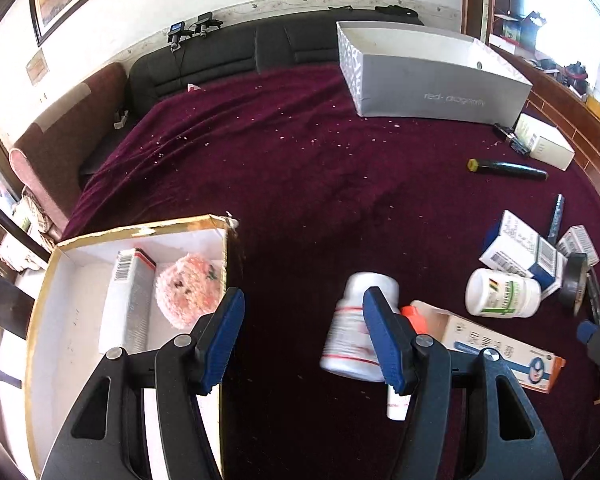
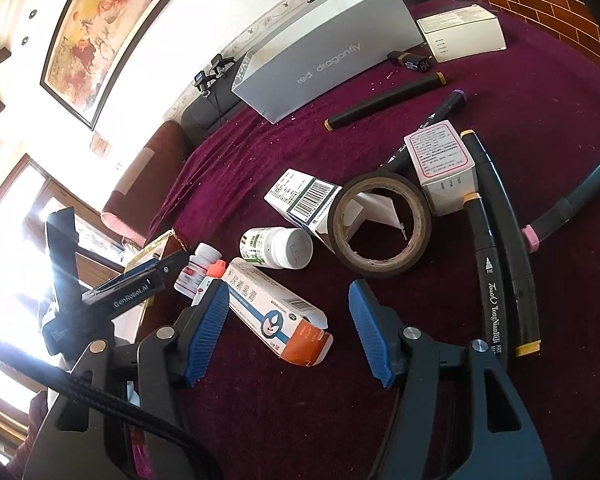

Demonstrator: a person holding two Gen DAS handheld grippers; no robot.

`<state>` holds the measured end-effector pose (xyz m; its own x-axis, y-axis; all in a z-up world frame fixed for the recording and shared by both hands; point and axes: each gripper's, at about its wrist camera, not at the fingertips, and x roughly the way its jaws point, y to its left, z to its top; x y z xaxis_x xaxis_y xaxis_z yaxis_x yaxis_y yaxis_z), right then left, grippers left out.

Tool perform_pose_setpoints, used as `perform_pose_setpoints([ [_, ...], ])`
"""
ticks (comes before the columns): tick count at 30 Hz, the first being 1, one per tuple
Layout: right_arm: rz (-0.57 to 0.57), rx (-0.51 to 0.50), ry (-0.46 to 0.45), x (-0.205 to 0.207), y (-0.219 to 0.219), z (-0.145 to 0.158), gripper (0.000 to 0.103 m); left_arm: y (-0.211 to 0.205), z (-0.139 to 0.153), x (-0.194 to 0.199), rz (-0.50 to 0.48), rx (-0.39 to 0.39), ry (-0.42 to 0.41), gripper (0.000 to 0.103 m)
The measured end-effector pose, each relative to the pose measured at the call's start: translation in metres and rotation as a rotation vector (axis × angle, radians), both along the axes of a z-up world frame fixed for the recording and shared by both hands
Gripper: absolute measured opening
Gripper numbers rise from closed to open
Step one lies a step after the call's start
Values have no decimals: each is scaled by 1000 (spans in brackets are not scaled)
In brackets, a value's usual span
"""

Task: Organize objects
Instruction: 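Grasp the white medicine bottle with the left tool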

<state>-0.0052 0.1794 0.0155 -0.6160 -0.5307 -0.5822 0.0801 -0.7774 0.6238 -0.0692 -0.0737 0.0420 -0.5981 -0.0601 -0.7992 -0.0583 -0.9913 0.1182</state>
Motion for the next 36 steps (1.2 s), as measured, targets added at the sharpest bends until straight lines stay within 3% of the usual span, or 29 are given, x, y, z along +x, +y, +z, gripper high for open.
perform_pose_setpoints([
  [6,4,2,-10,0,-1,-2,63,4,-4,-3,-37,-69,6,56],
  [17,10,3,-14,1,-2,-3,64,-8,-4,-5,-81,144,-38,56],
  [28,17,-1,-24,-2,-3,-5,64,12,-3,-2,-174,46,-28,57],
  [36,26,-4,-23,-2,-4,-5,64,26,-26,-8,-182,-16,-99,57],
])
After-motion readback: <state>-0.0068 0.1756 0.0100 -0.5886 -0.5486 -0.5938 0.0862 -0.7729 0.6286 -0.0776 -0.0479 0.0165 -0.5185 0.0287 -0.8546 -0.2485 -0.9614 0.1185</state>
